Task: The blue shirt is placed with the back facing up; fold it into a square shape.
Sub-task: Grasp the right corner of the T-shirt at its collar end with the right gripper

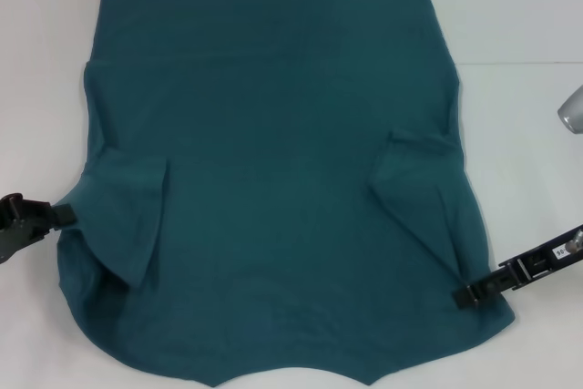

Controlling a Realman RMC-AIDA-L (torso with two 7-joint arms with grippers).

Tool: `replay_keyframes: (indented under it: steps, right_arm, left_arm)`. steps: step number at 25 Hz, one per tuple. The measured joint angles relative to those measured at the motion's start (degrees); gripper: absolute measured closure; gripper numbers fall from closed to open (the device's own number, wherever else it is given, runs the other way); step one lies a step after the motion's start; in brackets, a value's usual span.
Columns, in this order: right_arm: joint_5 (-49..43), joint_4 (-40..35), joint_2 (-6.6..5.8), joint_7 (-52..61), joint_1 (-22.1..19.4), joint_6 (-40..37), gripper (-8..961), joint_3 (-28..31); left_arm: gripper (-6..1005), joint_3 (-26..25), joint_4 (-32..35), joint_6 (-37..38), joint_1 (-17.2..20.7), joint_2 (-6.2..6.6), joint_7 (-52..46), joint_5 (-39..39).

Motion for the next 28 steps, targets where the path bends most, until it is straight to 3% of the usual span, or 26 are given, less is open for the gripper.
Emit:
replay_keyframes:
  steps: [11,17,28]
  right_arm:
    - [-0.4,-0.4,0.12,2.0,0.1,0.3,74,-0.5]
    - [-0.8,-0.5,0.12,2.4,0.1,0.6,274,-0.8]
    - [-1.6,-0.6,0.19,3.0,0.2,1.2,515,-1.3]
  left_arm:
    - [997,-0.1,0.0,0.3,0.0,-0.09,0.0,0.0]
    - [997,-0.1,0.0,0.4,0.0,-0.08,0.0,0.0]
    - [997,-0.2,0.0,0.6,0.0,-0.07,0.0,-0.7]
